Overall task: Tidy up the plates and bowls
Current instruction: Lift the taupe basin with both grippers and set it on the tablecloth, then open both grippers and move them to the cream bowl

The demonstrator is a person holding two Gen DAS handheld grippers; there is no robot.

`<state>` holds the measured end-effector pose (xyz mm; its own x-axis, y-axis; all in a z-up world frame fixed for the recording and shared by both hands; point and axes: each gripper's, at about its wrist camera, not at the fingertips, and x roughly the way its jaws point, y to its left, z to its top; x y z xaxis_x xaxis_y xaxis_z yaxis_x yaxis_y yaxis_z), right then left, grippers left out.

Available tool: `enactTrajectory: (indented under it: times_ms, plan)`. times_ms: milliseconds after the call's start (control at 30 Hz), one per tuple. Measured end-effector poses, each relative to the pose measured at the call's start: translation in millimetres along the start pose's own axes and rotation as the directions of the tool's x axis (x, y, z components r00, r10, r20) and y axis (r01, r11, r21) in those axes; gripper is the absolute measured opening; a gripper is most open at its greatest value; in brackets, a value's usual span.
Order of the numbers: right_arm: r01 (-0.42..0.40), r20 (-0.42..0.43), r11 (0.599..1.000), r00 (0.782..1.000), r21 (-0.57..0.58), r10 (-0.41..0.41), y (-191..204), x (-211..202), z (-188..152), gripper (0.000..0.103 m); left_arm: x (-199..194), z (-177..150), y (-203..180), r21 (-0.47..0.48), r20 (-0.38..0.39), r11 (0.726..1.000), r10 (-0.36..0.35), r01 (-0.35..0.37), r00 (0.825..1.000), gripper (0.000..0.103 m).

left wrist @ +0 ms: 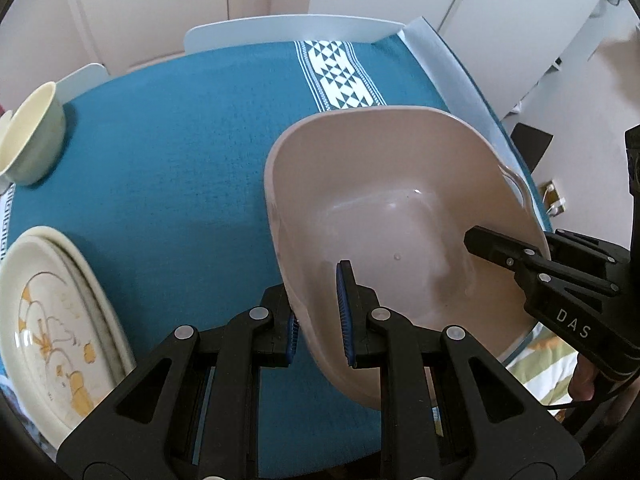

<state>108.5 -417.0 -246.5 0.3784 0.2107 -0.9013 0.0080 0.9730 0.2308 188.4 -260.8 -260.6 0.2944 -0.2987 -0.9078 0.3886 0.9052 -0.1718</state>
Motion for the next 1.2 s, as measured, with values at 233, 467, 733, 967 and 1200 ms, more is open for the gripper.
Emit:
enactTrajectory:
  times_ms: [233, 467, 733, 967, 1200]
  plan:
    - [-0.014, -0.003, 1.0, 1.0, 0.003, 0.014, -4.6, 6.1, -2.8, 0.012, 5.7, -0.9, 0.7, 0.024, -0.003, 0.999, 0.025, -0.025, 1.0, 0.015]
    - [-0.034, 0.001, 0.998, 0.999, 0.053, 0.034, -13.6, 7.4, -2.1, 0.014, 8.0, 2.0, -5.2, 0.057, 0.001, 0.996, 0.065, -0.065, 0.998, 0.073]
    - [-0.044, 0.049, 0.991, 0.998, 0.123, 0.039, -24.8, -9.7, 3.6, 0.052, -7.0, 3.1, -5.8, 0.095, 0.033, 0.992, 0.078, -0.08, 0.996, 0.075]
    - [0.002, 0.15, 0.999, 0.989, 0.032, -0.006, 0.6, -69.0, 23.1, 0.052, -68.7, -5.0, 15.5, 0.069, 0.096, 0.992, 0.097, -0.104, 0.991, 0.075]
    - [-0.145, 0.246, 0.978, 0.953, -0.151, 0.179, 77.3, -112.2, 74.2, 0.067, -171.7, 3.3, 69.8, -0.077, 0.271, 0.983, 0.181, -0.166, 0.945, 0.088]
